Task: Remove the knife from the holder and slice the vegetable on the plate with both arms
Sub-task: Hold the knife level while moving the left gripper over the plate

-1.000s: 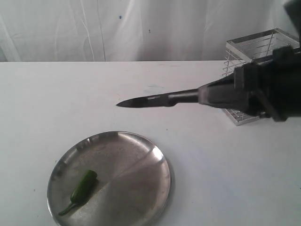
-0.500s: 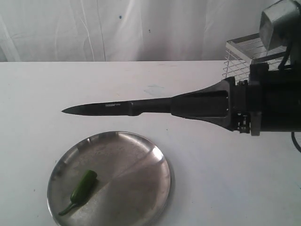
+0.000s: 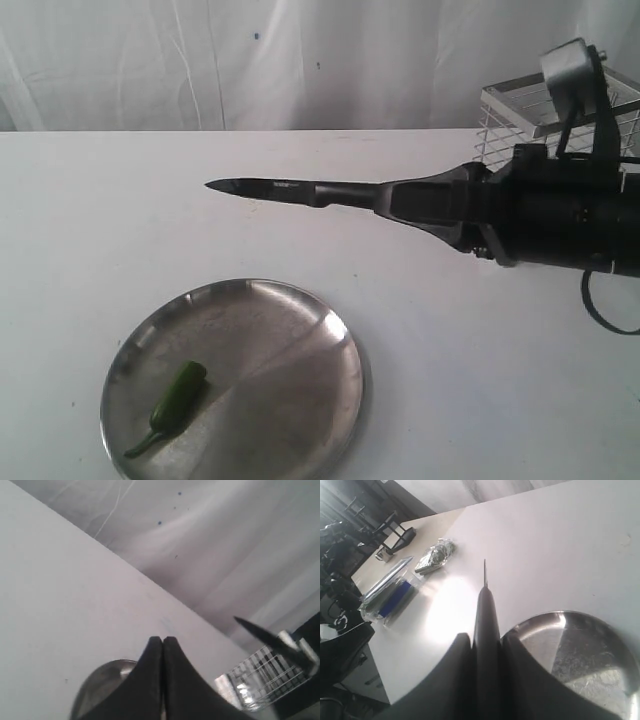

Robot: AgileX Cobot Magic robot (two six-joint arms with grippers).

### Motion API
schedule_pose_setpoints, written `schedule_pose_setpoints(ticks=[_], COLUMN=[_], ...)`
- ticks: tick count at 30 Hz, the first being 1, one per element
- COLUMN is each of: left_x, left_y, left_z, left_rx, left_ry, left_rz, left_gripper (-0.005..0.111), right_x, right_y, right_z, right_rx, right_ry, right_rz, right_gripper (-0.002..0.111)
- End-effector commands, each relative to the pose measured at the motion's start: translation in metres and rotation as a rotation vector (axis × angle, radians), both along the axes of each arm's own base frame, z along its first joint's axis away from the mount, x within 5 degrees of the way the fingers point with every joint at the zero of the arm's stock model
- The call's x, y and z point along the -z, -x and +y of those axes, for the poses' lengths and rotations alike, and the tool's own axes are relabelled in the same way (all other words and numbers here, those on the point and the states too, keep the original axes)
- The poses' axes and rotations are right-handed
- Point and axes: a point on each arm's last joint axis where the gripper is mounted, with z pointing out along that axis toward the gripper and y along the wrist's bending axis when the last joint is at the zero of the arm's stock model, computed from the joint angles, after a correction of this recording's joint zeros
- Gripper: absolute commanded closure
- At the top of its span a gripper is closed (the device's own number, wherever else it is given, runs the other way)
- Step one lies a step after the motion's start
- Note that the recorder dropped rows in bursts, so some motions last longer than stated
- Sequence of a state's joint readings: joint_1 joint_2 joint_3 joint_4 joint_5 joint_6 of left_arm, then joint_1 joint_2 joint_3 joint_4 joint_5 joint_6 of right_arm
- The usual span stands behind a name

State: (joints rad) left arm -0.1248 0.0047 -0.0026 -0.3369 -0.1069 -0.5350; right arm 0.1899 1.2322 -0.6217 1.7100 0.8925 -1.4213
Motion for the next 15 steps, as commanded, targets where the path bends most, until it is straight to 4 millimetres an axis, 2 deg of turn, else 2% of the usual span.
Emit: schedule_pose_setpoints(ticks=[1, 3, 4, 6, 7, 11, 15], left_x=[0.001, -0.002, -0.008, -0.024, -0.028, -0.052, -0.074], left_y=[0.000, 0.000, 0.000, 0.003, 0.003, -0.009, -0.047], left_z=[0.000, 0.002, 0.003, 0.002, 0.000, -0.005, -0.012], left_rx=[-0.003, -0.015, -0.017, 0.012, 0.035, 0.037, 0.079], left_ry=[0.362, 0.416, 0.400, 0.296, 0.241, -0.072, -0.399], left_rz=[0.058, 0.031, -0.036, -0.233, -0.272, -0.177, -0.055], left_gripper=[0.107, 0.107, 0.107, 0.107, 0.107, 0.107, 0.107], right_x=[-0.005, -0.004, -0.003, -0.001, 0.000, 0.004, 0.009], right_y=[0.004, 0.003, 0.002, 0.001, 0.000, -0.003, -0.007], right_z=[0.003, 0.002, 0.002, 0.003, 0.003, 0.003, 0.003], right_rx=[-0.051, -0.049, -0.048, -0.054, -0.058, -0.052, -0.040], right_ry=[-0.046, -0.021, -0.010, 0.000, 0.002, 0.022, 0.045], right_rz=[-0.039, -0.073, -0.084, -0.094, -0.095, -0.098, -0.097], right_gripper=[0.108, 0.108, 0.108, 0.108, 0.108, 0.108, 0.108])
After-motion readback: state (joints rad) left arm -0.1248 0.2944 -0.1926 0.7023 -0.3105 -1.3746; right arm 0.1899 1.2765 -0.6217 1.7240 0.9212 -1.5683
